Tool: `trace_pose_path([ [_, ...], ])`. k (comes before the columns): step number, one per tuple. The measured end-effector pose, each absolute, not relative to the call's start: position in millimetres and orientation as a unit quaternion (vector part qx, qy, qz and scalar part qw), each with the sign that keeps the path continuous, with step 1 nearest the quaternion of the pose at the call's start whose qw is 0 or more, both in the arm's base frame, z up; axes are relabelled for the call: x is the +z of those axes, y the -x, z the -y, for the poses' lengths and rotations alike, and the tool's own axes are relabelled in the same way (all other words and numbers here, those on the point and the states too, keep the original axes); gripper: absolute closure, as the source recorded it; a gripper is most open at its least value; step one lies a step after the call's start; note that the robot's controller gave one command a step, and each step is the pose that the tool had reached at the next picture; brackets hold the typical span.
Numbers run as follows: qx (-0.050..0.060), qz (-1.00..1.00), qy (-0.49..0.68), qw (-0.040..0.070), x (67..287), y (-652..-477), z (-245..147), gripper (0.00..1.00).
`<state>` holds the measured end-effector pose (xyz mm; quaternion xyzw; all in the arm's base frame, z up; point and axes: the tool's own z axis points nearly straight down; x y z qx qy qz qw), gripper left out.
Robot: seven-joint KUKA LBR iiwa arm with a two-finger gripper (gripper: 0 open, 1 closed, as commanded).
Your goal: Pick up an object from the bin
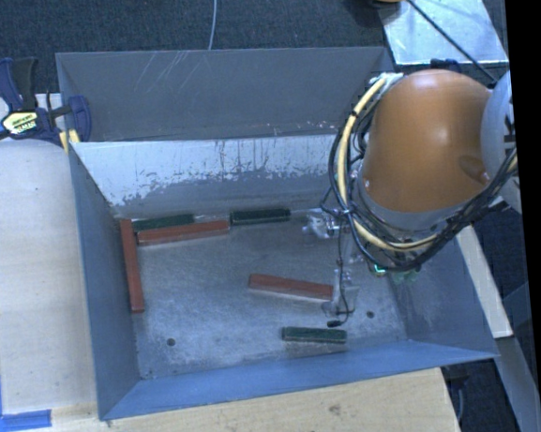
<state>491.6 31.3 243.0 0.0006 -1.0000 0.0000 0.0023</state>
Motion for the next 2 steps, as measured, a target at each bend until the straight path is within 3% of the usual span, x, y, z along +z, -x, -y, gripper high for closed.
trace_pose_path([
  [1,0.000,1.000,0.000,-0.002,247,-493.0,-31,0.00],
  [2,0.000,1.000,-0.002,-0.005,190,-517.6,-25,0.00],
])
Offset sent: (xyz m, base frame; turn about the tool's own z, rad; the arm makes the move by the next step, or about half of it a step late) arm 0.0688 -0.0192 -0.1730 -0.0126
